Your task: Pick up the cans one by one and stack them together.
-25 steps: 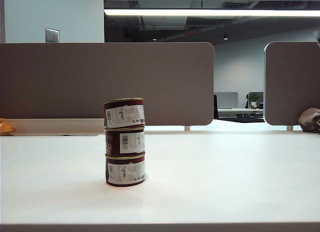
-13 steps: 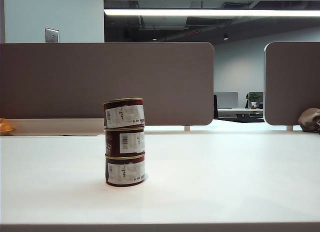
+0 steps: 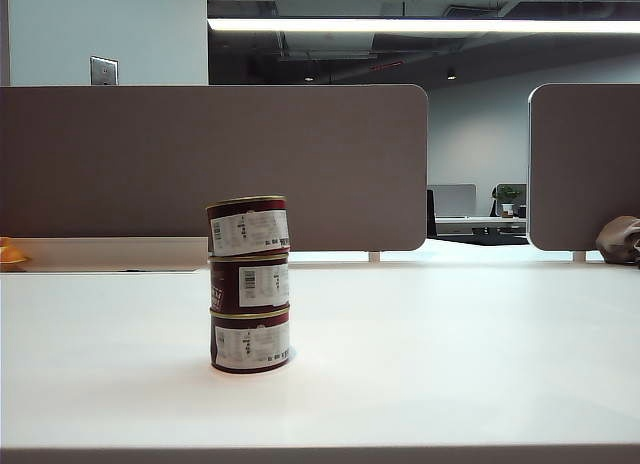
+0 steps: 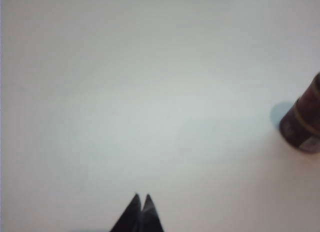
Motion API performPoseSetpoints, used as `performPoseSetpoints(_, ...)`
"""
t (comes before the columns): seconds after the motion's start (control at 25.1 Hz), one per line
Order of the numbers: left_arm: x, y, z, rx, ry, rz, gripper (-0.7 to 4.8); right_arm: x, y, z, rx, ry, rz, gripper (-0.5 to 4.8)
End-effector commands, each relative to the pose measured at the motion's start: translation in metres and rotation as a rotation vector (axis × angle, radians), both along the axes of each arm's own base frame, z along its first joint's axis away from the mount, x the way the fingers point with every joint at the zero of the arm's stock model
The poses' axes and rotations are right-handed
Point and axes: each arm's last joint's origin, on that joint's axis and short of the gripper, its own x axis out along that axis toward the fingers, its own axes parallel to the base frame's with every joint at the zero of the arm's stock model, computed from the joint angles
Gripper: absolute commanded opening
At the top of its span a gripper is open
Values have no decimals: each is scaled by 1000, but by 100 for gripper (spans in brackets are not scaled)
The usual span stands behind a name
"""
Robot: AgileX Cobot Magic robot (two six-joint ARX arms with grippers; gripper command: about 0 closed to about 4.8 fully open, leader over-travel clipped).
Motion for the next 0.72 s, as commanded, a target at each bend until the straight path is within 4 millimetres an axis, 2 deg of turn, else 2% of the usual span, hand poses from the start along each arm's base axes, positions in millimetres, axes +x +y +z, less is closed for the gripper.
performPoseSetpoints(0.04, 0, 0, -21, 8, 19, 2, -1, 3, 1, -11, -5, 27, -3, 0)
performPoseSetpoints(0.08, 1, 0, -29, 10, 18, 3, -1, 4, 1, -16, -10, 44, -3, 0)
performPoseSetpoints(0.2, 2, 1, -31, -6, -15, 14, -1, 5, 2, -23, -15, 60, -4, 0)
performPoseSetpoints(0.72, 2, 2, -35, -31, -85, 33, -1, 14, 4, -31, 13, -23, -4, 0)
